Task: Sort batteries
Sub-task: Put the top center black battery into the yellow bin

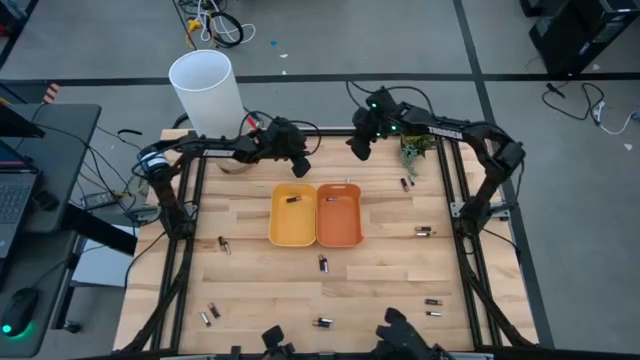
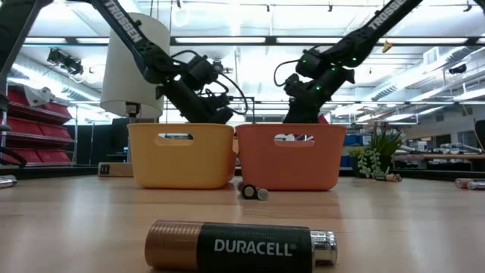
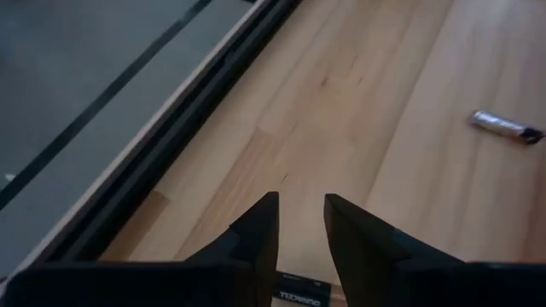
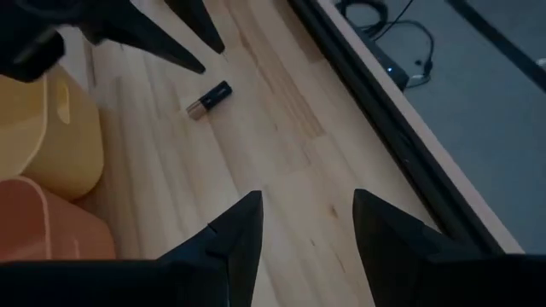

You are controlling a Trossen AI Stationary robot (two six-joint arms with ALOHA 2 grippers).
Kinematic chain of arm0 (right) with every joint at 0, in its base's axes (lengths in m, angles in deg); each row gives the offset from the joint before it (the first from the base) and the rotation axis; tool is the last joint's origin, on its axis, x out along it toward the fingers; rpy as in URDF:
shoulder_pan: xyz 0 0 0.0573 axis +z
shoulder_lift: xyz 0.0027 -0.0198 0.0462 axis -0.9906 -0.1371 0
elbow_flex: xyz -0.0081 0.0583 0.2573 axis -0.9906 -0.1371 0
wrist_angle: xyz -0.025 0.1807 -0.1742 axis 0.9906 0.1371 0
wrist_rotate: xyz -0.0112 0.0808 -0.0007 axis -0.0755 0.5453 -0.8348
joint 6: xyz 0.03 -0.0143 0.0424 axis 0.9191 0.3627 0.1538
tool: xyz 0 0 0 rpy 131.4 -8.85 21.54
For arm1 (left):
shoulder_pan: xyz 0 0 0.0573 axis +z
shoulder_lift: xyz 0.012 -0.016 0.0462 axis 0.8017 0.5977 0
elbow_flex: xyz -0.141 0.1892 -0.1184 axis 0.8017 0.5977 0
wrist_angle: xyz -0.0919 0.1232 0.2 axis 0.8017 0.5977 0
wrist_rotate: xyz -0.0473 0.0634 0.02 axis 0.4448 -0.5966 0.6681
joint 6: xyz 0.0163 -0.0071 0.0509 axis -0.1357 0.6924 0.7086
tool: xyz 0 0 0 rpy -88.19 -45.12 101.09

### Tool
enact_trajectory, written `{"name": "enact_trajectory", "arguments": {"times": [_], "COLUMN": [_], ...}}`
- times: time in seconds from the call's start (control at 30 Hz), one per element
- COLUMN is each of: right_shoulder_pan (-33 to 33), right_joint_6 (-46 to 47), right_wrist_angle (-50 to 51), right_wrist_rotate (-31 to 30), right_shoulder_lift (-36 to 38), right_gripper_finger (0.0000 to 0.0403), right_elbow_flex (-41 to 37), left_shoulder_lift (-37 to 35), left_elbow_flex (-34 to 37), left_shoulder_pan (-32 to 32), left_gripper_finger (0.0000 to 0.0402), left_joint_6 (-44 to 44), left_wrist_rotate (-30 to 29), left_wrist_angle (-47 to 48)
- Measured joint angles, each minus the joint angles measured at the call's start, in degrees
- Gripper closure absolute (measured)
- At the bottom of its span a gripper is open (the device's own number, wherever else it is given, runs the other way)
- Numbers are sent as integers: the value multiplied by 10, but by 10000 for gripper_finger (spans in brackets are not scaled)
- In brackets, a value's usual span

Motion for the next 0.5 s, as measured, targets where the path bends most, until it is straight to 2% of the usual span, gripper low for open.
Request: {"name": "enact_trajectory", "arguments": {"times": [0.23, 0.43, 0.5], "right_shoulder_pan": [-18, -34, -37], "right_joint_6": [-13, -41, -46], "right_wrist_angle": [-28, -16, -11], "right_wrist_rotate": [0, 0, 3], "right_shoulder_lift": [8, 3, 3], "right_gripper_finger": [234, 234, 234], "right_elbow_flex": [-32, -34, -34], "left_shoulder_lift": [22, 20, 19], "left_elbow_flex": [-11, -13, -30], "left_shoulder_pan": [2, -8, -8], "left_gripper_finger": [275, 275, 275], "left_joint_6": [3, 159, 200], "left_wrist_rotate": [0, -1, 7], "left_wrist_angle": [5, 31, 78]}}
